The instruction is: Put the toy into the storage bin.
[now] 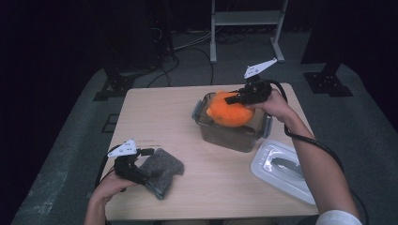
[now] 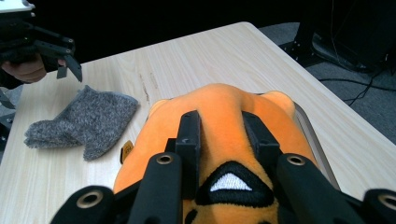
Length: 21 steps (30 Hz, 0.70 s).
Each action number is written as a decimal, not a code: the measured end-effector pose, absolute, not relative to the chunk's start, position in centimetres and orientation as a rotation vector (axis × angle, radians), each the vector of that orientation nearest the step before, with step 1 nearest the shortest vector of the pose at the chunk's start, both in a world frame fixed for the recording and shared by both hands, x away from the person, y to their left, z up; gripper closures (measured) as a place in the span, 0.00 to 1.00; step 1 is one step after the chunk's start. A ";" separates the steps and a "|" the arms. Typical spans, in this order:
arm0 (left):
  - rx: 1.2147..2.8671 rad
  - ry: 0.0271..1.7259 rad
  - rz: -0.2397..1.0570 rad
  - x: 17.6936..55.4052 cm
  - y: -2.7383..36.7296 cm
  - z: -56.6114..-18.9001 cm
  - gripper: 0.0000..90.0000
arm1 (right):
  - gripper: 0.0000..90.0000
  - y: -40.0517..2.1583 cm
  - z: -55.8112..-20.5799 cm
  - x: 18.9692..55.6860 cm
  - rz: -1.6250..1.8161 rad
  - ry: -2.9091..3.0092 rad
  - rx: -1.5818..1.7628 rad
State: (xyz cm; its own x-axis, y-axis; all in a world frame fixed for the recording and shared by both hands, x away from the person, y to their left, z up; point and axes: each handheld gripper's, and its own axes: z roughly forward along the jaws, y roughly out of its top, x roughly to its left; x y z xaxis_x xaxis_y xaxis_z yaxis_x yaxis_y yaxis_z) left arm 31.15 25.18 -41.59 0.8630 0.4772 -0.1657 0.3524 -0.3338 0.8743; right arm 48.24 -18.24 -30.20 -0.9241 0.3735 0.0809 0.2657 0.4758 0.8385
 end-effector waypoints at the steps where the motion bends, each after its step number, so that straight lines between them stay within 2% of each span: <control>1: 1.954 0.611 0.145 31.1 25.2 -41.6 0.03 | 0.78 -18.2 -30.2 48.2 1.446 2.600 0.566; 21: 1.956 0.611 0.139 31.1 25.1 -41.6 0.03 | 0.78 -17.9 -32.9 49.0 1.394 2.630 0.611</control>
State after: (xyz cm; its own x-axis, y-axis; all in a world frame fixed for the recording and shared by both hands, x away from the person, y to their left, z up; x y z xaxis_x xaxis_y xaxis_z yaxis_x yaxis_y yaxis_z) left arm 31.11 25.13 -41.60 0.8637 0.4748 -0.1692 0.3550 -0.3346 0.8729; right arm 48.96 -17.92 -32.92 -0.9141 0.3943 0.0948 0.2999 0.4998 0.8125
